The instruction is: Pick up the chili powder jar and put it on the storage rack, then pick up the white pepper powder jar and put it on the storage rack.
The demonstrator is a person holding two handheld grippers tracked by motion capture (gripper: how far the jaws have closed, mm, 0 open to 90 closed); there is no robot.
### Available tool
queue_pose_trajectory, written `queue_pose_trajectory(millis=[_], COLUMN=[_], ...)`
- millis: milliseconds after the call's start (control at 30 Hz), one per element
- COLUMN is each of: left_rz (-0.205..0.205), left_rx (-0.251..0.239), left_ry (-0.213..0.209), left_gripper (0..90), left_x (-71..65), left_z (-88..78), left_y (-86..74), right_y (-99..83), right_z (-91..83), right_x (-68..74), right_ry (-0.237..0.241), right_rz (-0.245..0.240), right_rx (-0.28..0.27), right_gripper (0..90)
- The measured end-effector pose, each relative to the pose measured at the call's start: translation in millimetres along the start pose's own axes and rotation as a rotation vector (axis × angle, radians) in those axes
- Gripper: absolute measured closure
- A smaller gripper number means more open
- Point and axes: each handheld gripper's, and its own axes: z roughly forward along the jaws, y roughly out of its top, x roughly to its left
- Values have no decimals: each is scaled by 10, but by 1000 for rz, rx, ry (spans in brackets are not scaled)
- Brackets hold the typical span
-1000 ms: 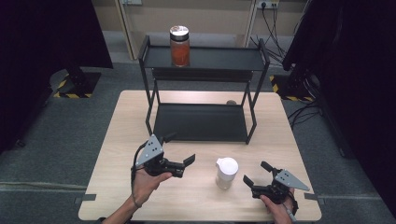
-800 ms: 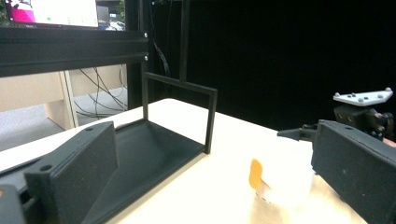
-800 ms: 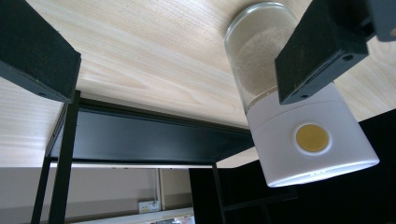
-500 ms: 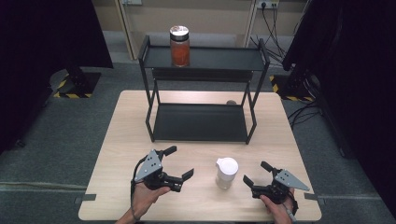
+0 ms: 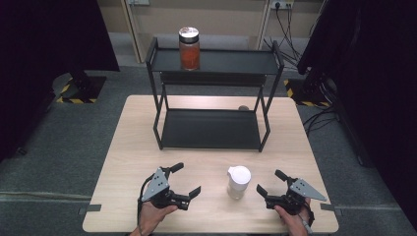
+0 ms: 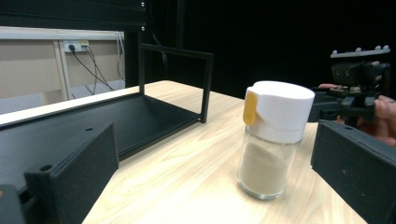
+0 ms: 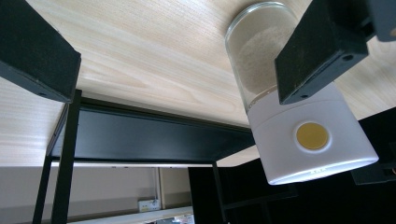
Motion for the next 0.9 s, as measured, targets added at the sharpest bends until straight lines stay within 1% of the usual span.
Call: queue_pose_trajectory(millis=[100,200,367,567,700,900], left_rz=[1,-11,-1,-9,4,-7], left_rx=[-3,-5,-8,-1,-1,0], left_ry=[5,7,7,10,15,20], left_gripper=[0,0,0,0,0,0], left_x=[0,-4,-5,4,-2,12], left_z=[-22,-33,-33,-17,-34,-36], left_y=[-56,-99,-160,-191,-198,-210], right_y=[-1,0,-1,-5,-1,3], right_z=[-2,-6,-10,-21,-17,-12], right_x=[-4,-5,-2,-1,10,15], right_ry=[2,6,7,4,4,7], right_rz=[1,0,-2,-3,-7,-10], right_rx=[-1,-3,-5,-4,-4,-3], right_gripper=[6,6,7,6,6,6])
